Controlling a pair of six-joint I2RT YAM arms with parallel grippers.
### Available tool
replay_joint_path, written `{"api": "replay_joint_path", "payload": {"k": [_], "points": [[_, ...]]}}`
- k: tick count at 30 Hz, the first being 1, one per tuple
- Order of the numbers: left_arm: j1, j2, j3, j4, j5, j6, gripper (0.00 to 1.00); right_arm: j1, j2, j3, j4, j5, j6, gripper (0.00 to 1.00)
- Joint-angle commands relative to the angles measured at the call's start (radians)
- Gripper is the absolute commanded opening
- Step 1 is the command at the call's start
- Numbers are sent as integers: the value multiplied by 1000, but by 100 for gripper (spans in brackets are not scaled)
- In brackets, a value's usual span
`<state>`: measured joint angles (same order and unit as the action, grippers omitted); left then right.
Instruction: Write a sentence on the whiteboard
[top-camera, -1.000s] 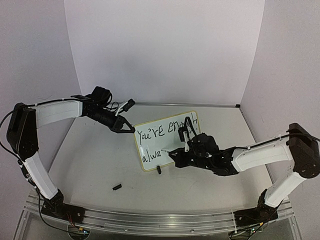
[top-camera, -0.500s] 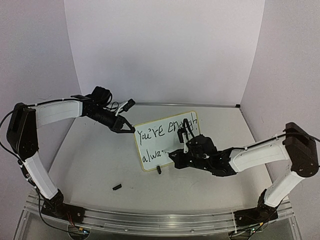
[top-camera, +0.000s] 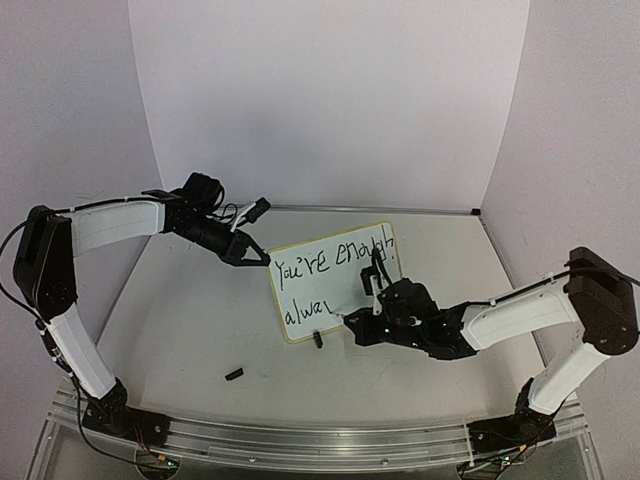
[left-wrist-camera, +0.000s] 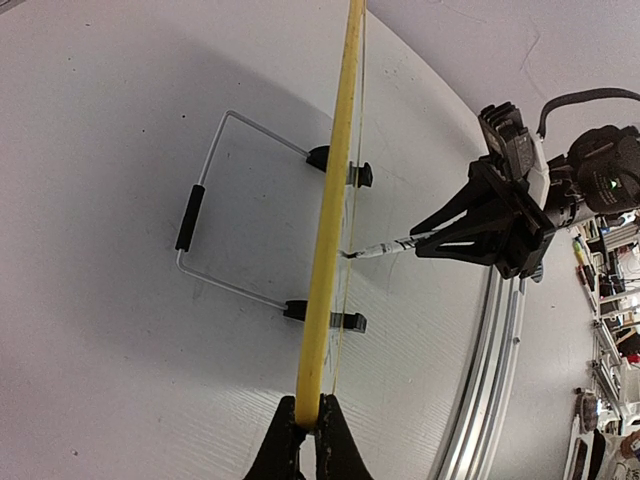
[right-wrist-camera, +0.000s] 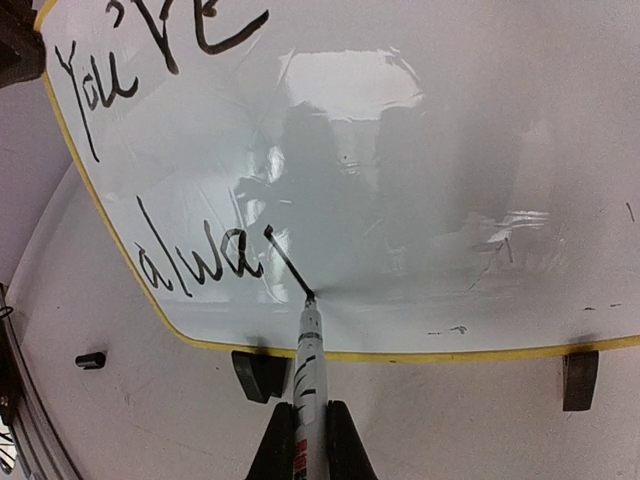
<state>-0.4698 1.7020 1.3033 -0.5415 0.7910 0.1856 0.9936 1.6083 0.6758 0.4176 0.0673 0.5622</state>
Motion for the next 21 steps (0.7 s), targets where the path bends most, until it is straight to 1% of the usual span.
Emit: {"api": "replay_joint_path", "payload": {"k": [1, 9, 21], "points": [[-15, -5, 13, -40, -64, 65, 0, -6, -45, 7, 9, 27, -17, 0], [-15, -7, 14, -39, -61, 65, 0, -7, -96, 12, 7, 56, -25, 0], [-16, -7, 14, -39, -62, 65, 0, -6, -23, 62, 1, 86, -40, 0]]}}
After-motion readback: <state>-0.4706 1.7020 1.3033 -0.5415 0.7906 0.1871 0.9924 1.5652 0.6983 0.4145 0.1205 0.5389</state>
